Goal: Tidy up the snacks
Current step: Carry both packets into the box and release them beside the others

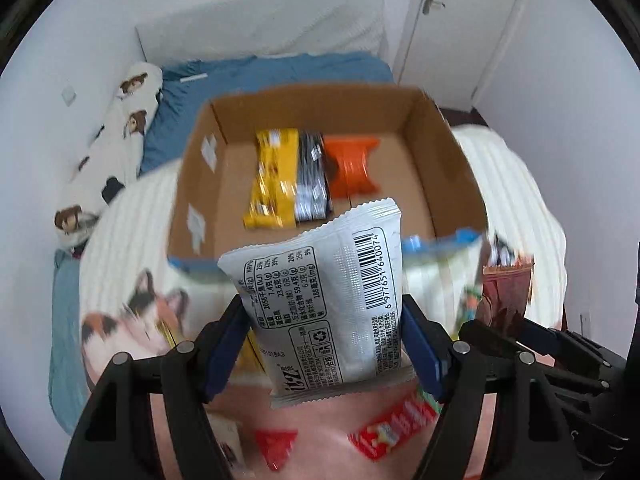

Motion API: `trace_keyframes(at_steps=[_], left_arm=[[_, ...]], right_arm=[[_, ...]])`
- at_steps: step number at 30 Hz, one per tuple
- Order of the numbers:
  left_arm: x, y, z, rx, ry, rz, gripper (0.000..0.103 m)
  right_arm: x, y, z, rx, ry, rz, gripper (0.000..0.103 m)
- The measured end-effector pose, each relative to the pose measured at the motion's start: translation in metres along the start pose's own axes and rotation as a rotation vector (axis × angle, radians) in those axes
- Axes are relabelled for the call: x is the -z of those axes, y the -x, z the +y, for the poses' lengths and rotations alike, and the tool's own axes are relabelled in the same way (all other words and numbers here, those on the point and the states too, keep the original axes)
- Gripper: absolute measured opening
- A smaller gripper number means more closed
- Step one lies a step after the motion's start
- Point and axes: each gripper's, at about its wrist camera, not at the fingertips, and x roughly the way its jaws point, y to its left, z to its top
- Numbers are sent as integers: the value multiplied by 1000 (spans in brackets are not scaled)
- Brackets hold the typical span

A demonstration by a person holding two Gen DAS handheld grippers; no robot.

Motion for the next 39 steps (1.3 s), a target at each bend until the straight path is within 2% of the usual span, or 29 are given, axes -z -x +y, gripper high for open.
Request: trace_keyframes(at_steps=[4, 9, 18, 23, 31, 34, 35, 36, 38, 39], left_arm=[[-36, -11, 14, -10, 12, -1, 72], [-77, -39, 34, -5, 36, 62, 72], [-143, -108, 69, -112, 23, 159, 72], [-164, -150, 85, -128, 18, 240, 72], [-178, -199, 94, -152, 26, 324, 72], [-179, -212, 100, -140, 69, 375, 72], [-180, -213, 101, -125, 84, 383, 72], [-181, -215, 103, -113, 99, 385, 72], [-183, -216, 106, -106, 121, 386, 73], [-184, -215, 106, -105, 126, 380, 79]], right_arm=[[-40, -10, 22, -7, 8, -15, 58], [-86, -26, 29, 1, 11, -11, 58], [-170, -85, 19, 108, -7, 41, 58], [-207, -124, 15, 167, -5, 85, 58], [-237, -164, 13, 244, 15, 111, 58], [-245, -172, 11, 271, 12, 111, 59], [-248, -175, 10, 274, 9, 119, 60], [-250, -179, 9, 273, 1, 137, 71], [-253, -186, 5, 272, -19, 172, 85], [-254, -187, 4, 262, -20, 174, 86]])
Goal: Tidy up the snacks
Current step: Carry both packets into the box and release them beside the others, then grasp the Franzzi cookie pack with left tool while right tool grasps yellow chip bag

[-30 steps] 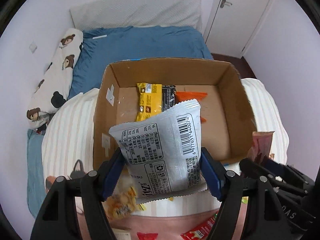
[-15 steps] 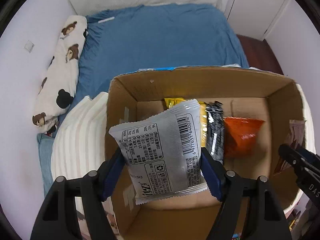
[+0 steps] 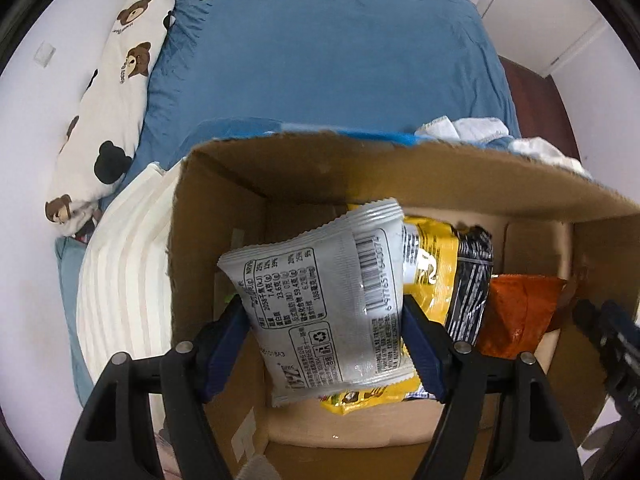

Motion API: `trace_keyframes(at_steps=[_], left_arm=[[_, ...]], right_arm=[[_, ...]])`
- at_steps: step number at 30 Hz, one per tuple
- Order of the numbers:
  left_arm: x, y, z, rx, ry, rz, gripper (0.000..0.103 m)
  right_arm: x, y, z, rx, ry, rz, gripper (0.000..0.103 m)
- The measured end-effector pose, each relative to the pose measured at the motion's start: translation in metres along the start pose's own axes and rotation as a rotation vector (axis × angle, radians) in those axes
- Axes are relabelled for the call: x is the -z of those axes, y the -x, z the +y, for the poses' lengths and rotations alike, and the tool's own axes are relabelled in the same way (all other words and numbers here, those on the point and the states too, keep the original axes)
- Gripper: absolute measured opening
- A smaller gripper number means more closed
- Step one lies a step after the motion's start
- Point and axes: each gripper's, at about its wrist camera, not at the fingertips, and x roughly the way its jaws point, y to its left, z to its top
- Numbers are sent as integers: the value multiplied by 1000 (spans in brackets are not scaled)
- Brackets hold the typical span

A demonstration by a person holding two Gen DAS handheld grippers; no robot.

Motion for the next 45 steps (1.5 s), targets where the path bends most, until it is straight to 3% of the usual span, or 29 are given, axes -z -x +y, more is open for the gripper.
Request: trace_keyframes(at_steps=[3, 14, 18, 27, 37, 40, 45], left_arm=[[-1, 6, 0, 5, -2, -16, 90], [13, 32, -5, 51, -16, -53, 90], [32, 50, -9, 96, -13, -88, 90], [88, 104, -12, 89, -42, -227, 90], [187, 147, 5, 92, -37, -339, 90], [224, 138, 15, 89, -16, -315, 90], [283, 101, 37, 73, 49, -225, 90]], right_arm=[[-1, -2, 3, 23, 22, 1, 89], [14, 10, 9, 7, 35, 1, 92], [26, 24, 13, -13, 49, -16, 92], [73, 66, 9, -53, 60, -83, 92], [171, 114, -11, -184, -2, -138, 92], [214, 106, -17, -224, -44, -109, 92], [283, 61, -17, -300, -86, 46, 92]])
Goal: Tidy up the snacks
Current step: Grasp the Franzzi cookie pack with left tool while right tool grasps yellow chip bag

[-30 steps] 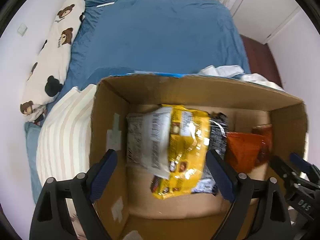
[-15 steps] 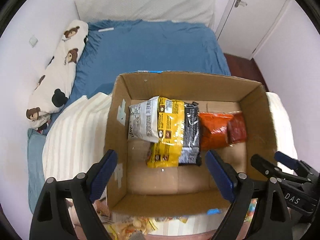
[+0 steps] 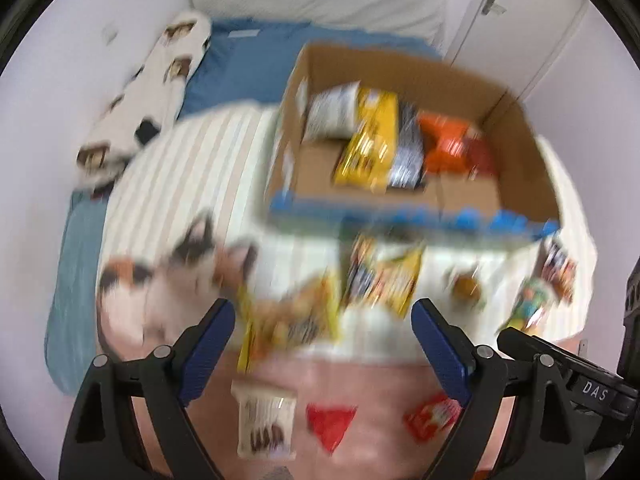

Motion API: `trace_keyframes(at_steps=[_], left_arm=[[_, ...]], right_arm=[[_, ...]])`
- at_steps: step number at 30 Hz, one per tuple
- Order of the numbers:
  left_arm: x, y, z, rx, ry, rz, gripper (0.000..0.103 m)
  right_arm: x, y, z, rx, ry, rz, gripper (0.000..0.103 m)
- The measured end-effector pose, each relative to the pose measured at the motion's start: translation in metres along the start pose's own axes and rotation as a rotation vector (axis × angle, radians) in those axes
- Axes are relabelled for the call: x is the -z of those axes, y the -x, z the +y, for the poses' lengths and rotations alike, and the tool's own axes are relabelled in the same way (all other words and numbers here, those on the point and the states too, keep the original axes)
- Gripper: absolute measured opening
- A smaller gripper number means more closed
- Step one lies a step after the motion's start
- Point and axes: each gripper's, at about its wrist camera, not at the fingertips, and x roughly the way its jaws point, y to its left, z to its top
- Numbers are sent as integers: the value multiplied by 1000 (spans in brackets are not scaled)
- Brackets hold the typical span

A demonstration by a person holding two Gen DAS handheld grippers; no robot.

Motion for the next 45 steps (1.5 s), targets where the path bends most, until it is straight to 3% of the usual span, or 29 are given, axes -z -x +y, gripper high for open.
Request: trace_keyframes(at_steps=[9, 14, 16, 17, 19, 26, 30, 34, 36, 37, 41, 45], left_arm=[[102, -77, 47, -81, 103, 234, 90], [127, -125, 54, -98, 111, 336, 90], [129, -133, 54, -93, 106, 322, 85], [129, -134, 55, -96, 108, 312, 79], [129, -129, 62, -73, 137, 285, 58], [132, -112, 101, -55, 301, 221, 58], [136, -114, 114, -40, 368, 213, 58], [140, -116, 118, -40, 386, 208, 58], [142, -118, 119, -40, 390, 206, 58], [143, -118, 119, -39, 392, 205, 58], [145, -120, 128, -36, 394, 202, 58], [146, -119, 128, -44, 387, 206, 58]], right_arm=[[69, -87, -17, -110, -95, 245, 91], [82, -109, -6, -122, -96, 288, 90], [80, -111, 6, -141, -59, 282, 90], [77, -110, 18, -130, -4, 276, 90], [71, -106, 46, -79, 156, 257, 90], [67, -115, 169, 222, 857, 173, 90], [80, -151, 210, 342, 1156, 189, 90], [93, -184, 228, 410, 1334, 184, 87], [90, -200, 230, 432, 1329, 208, 58], [85, -207, 230, 450, 1293, 222, 55], [33, -211, 205, 299, 804, 410, 53], [7, -211, 167, 200, 478, 525, 52]])
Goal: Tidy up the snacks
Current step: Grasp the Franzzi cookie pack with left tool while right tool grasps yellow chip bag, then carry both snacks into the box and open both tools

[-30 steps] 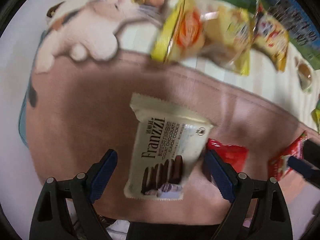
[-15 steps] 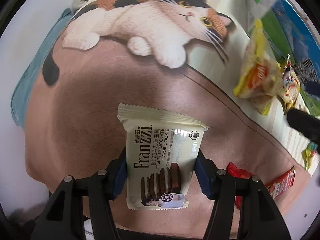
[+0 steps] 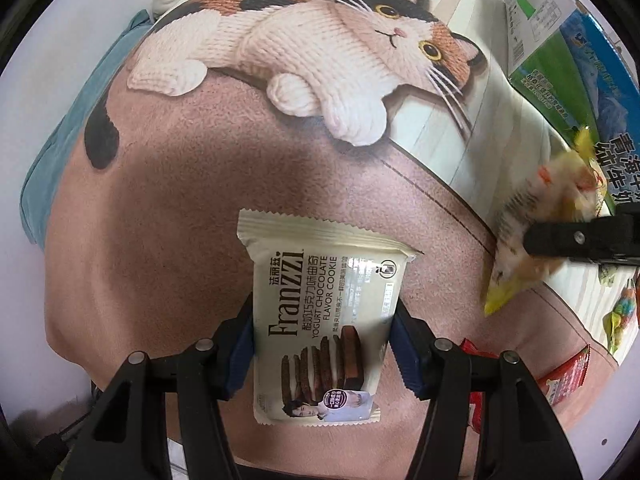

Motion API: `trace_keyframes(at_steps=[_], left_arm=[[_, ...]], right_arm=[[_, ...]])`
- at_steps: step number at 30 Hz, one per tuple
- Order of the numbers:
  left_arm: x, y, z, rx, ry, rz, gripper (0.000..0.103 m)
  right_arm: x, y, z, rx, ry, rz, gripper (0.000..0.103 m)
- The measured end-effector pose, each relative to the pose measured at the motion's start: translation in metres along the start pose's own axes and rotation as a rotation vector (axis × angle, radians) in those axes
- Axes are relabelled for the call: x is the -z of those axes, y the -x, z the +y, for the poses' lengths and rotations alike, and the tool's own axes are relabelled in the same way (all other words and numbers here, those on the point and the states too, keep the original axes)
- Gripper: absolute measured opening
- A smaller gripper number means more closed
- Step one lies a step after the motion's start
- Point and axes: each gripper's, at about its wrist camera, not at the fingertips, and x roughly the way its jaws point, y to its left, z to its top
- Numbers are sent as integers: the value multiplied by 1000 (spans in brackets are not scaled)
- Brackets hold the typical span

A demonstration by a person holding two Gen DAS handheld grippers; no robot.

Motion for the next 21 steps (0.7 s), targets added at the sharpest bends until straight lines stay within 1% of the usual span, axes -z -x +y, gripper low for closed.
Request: trace_keyframes(at_steps=[1, 2, 3, 4, 5, 7, 9, 12, 13, 14, 15, 16, 21], left_arm=[[-2, -1, 0, -3, -2, 0, 58], [-4, -3, -1, -6, -5, 3, 58], [-7, -6, -3, -8, -7, 9, 58], [-8, -7, -3, -12, -10, 16, 58], [-8, -7, -4, -14, -11, 18, 58], [-11, -7, -6, -21, -17, 13, 58], [-13, -4, -9, -29, -26, 5, 58], [-18, 3, -14, -45, -37, -18, 58], [-20, 5, -16, -51, -41, -28, 58], [-22, 6, -17, -58, -45, -36, 57], [-24, 8, -18, -65, -51, -44, 57], [-26, 10, -20, -71, -57, -52, 57], [-38, 23, -26, -68, -57, -86, 57]], right_arm=[[0, 0, -7, -38, -36, 2, 53], [1, 2, -16, -73, -59, -9, 57], [-1, 3, -19, -79, -60, -26, 69], [-2, 5, -21, -73, -53, -57, 73], [0, 8, -24, -66, -42, -88, 75], [0, 11, -25, -50, -23, -145, 75], [12, 8, -22, -29, -1, -194, 75], [22, 10, -11, 57, 56, -264, 75], [23, 13, -10, 68, 65, -286, 75], [24, 10, -3, 68, 65, -306, 67], [24, 12, -5, 53, 56, -325, 47], [28, 12, -6, 39, 47, -334, 39], [31, 23, -19, 25, 4, -347, 36]])
